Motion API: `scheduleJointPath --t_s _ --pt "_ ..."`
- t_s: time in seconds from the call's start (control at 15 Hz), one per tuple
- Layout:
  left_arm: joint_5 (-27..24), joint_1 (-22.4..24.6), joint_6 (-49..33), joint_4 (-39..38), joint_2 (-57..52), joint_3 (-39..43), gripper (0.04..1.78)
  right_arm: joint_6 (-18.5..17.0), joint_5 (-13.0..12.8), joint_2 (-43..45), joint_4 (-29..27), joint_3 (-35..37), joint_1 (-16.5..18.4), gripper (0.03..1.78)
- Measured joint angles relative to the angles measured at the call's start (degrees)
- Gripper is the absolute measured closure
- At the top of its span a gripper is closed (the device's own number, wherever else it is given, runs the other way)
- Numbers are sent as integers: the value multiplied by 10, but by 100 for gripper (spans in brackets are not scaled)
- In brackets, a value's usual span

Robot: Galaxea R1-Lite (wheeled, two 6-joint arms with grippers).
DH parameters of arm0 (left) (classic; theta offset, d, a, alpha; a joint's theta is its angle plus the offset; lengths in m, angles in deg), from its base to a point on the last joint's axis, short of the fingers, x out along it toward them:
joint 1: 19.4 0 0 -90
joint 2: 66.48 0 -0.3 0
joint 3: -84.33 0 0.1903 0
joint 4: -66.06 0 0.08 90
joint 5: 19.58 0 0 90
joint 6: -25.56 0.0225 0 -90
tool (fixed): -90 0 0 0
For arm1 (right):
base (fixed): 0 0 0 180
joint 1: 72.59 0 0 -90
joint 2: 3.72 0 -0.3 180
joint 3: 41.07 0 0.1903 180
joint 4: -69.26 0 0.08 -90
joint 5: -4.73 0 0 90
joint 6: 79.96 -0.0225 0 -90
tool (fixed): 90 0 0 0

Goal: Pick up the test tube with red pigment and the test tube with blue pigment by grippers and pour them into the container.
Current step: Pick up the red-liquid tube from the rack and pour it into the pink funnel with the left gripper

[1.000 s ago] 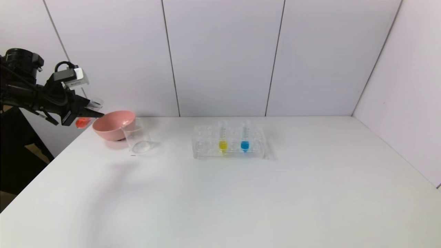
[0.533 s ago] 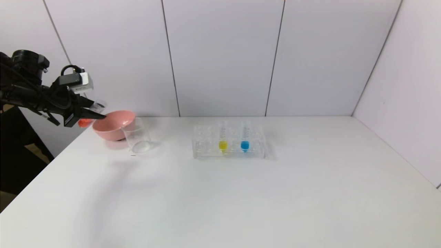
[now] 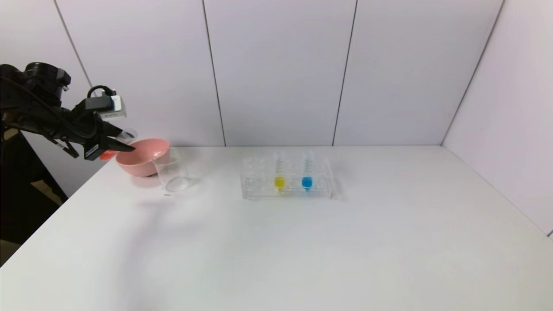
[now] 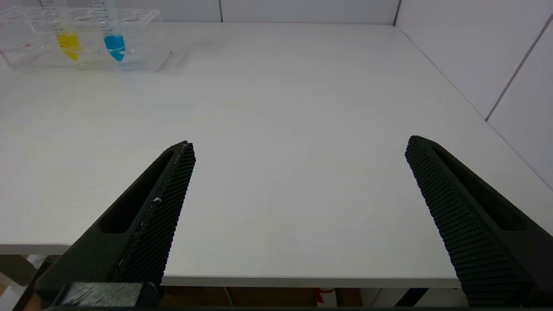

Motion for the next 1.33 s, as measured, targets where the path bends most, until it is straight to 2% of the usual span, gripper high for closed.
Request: scheduleJointPath --t_s 0.27,0.87,1.33 --pt "18 -3 0 -3 2 -1 135 0 0 0 0 0 0 4" --pt "110 -12 -1 -12 -3 -7 135 0 0 0 0 0 0 4" --pt "124 -28 0 -34 -5 -8 135 0 0 0 0 0 0 4"
